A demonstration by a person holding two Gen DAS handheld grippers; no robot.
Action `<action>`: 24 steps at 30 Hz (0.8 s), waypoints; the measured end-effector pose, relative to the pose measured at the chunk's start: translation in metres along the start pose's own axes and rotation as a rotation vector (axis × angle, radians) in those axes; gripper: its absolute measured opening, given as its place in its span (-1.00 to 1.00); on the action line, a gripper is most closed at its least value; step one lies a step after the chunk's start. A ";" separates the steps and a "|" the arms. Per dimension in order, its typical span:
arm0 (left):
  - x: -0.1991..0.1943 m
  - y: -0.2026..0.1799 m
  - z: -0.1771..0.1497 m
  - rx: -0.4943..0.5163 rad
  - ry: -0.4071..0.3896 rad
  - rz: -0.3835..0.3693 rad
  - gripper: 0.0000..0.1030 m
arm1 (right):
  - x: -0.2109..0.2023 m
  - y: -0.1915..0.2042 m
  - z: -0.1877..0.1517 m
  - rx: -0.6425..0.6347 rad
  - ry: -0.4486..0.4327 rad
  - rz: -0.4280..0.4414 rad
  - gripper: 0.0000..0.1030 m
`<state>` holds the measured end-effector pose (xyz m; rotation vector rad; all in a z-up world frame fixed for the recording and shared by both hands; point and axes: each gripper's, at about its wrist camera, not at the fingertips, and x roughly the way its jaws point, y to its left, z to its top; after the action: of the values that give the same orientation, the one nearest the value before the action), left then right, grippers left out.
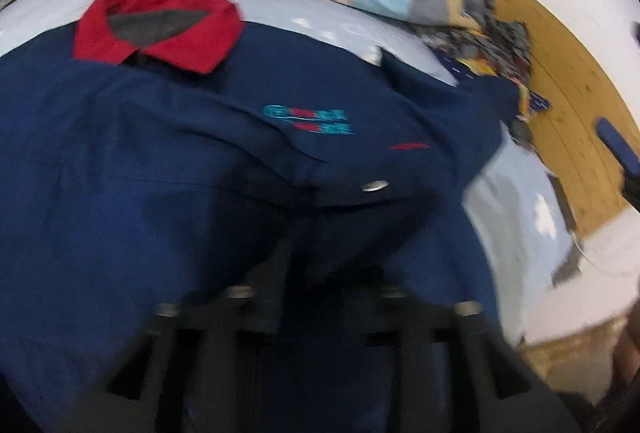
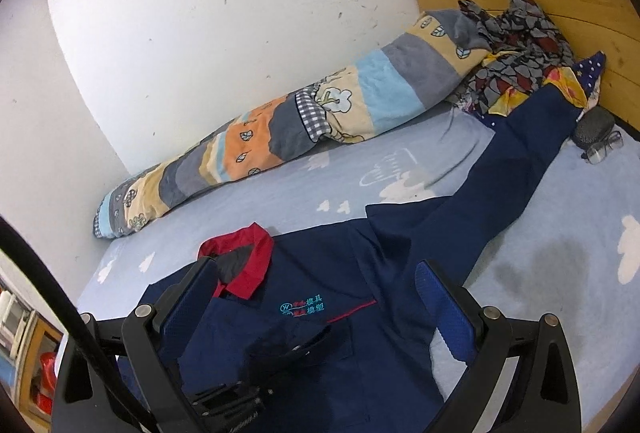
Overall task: Fold large clothes
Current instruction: 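Carry the held sleeve across the jacket front and release it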
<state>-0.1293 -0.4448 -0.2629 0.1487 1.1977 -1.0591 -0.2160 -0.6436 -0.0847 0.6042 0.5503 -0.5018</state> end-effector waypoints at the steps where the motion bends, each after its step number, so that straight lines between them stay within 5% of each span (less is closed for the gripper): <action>1: -0.010 -0.004 0.003 0.013 0.004 -0.012 0.18 | 0.000 -0.001 0.001 0.002 -0.003 -0.006 0.97; 6: -0.093 -0.010 0.014 0.110 -0.152 -0.038 0.59 | 0.002 -0.005 0.004 0.032 0.005 0.001 0.97; 10: -0.132 0.034 0.018 0.122 -0.207 0.158 0.63 | 0.005 0.000 0.002 0.008 0.024 0.004 0.97; 13: -0.141 0.097 0.012 -0.012 -0.149 0.305 0.63 | 0.010 0.002 0.000 -0.001 0.040 0.001 0.97; 18: -0.141 0.228 -0.024 -0.428 0.029 0.421 0.52 | 0.018 0.007 -0.003 -0.007 0.060 -0.008 0.97; 21: -0.157 0.240 -0.027 -0.485 -0.008 0.381 0.41 | 0.022 0.009 -0.005 -0.007 0.076 -0.005 0.97; 24: -0.186 0.226 -0.019 -0.445 -0.137 0.401 0.48 | 0.024 0.010 -0.007 -0.012 0.089 0.004 0.97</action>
<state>0.0273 -0.2016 -0.2144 -0.0319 1.1885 -0.4328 -0.1944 -0.6384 -0.0998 0.6182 0.6357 -0.4693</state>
